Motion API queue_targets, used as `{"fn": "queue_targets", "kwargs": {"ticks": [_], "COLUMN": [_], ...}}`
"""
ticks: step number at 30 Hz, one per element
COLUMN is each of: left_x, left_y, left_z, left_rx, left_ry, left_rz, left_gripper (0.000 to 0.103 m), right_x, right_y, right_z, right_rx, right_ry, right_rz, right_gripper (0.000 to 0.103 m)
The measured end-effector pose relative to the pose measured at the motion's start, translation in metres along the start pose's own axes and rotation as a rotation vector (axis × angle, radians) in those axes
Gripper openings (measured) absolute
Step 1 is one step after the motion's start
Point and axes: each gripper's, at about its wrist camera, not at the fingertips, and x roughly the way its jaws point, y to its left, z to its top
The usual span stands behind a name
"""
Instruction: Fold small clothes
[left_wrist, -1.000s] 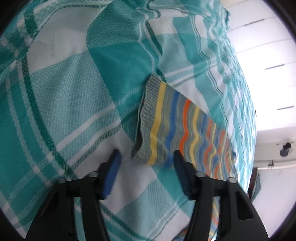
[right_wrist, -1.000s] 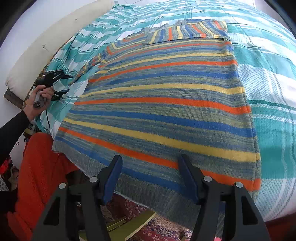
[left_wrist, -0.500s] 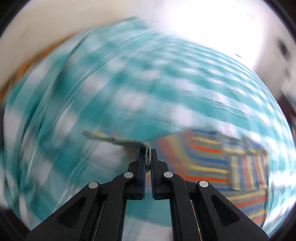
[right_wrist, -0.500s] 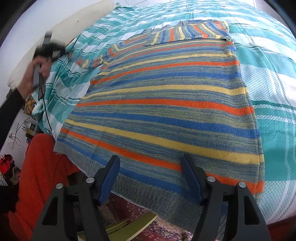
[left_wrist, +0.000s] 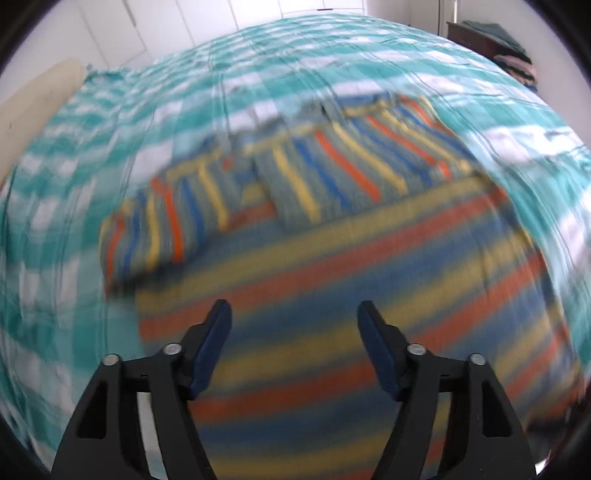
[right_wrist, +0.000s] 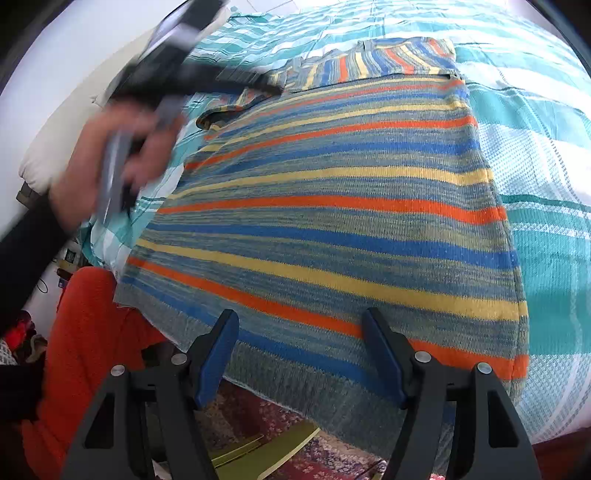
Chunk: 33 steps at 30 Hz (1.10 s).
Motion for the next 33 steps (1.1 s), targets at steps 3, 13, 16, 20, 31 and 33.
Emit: {"fn": "queue_targets", "kwargs": {"ticks": [3, 13, 16, 20, 31, 33], "left_x": [-0.014, -0.018, -0.016, -0.018, -0.014, -0.013], "left_y": [0.024, 0.037, 0.03, 0.029, 0.035, 0.034], "left_z": [-0.052, -0.135, -0.143, -0.148, -0.145, -0.145], "left_rx": [-0.115, -0.217, -0.2, -0.188, -0.168, -0.164], "left_ry": [0.027, -0.048, -0.103, -0.134, -0.13, -0.129], "left_rz": [-0.053, -0.042, -0.019, -0.022, -0.049, -0.05], "left_gripper": [0.082, 0.096, 0.099, 0.099, 0.101, 0.102], "right_x": [-0.005, -0.035, -0.014, 0.024, 0.161, 0.177], "right_y": [0.005, 0.103, 0.113, 0.133, 0.015, 0.014], "right_z": [0.005, 0.111, 0.162, 0.223, 0.346, 0.354], "right_rx": [0.018, -0.025, 0.153, 0.14, 0.228, 0.21], "right_ry": [0.037, 0.007, 0.059, 0.083, 0.049, 0.089], "right_rz": [0.018, 0.309, 0.535, 0.595, 0.176, 0.163], "right_gripper": [0.069, 0.069, 0.068, 0.067, 0.047, 0.045]}}
